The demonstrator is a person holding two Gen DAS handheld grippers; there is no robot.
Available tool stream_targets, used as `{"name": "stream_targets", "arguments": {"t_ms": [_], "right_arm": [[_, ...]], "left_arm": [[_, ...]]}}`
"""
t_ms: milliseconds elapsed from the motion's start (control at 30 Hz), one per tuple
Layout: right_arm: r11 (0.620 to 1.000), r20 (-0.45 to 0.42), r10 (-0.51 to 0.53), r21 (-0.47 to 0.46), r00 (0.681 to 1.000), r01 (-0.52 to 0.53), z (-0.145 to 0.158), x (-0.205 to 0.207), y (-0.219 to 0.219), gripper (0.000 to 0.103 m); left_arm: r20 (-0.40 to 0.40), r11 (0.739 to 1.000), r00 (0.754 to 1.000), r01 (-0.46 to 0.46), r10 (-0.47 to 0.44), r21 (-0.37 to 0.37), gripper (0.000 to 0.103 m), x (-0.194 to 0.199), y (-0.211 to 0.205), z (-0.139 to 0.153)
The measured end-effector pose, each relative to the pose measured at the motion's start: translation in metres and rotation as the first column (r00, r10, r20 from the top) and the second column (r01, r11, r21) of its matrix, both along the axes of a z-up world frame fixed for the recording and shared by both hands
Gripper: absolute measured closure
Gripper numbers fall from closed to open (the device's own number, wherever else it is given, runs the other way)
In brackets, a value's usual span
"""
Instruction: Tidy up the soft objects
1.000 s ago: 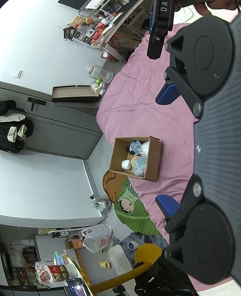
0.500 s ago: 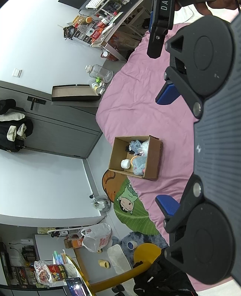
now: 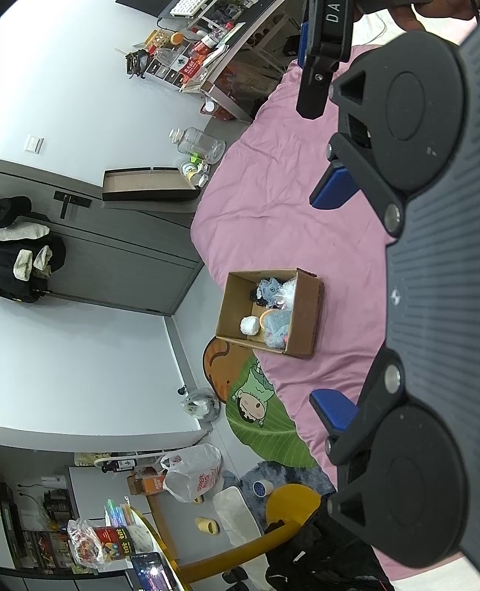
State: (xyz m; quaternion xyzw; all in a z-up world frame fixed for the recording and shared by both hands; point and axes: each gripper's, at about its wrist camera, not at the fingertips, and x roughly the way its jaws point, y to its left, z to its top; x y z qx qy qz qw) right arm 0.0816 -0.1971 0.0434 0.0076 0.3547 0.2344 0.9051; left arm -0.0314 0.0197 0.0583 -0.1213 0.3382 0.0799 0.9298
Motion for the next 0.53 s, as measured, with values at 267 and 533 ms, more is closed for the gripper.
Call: {"name": "stream_targets", "arguments": {"t_ms": [267, 533], "right_arm": [[1.000, -0.023, -0.015, 0.011, 1.000, 0.015, -0.008, 0.005, 0.000, 0.000], [1.000, -0.059, -0.019, 0.003, 0.998, 0.019, -0.024, 0.020, 0.005, 0.000]], "left_arm": [[-0.008, 1.000, 1.000, 0.007, -0.007, 0.016, 0.000, 0.002, 0.000, -0.003], [-0.034, 0.999, 0.999, 0.024, -0.023, 0.032, 0.000, 0.020, 0.000, -0.012]]}}
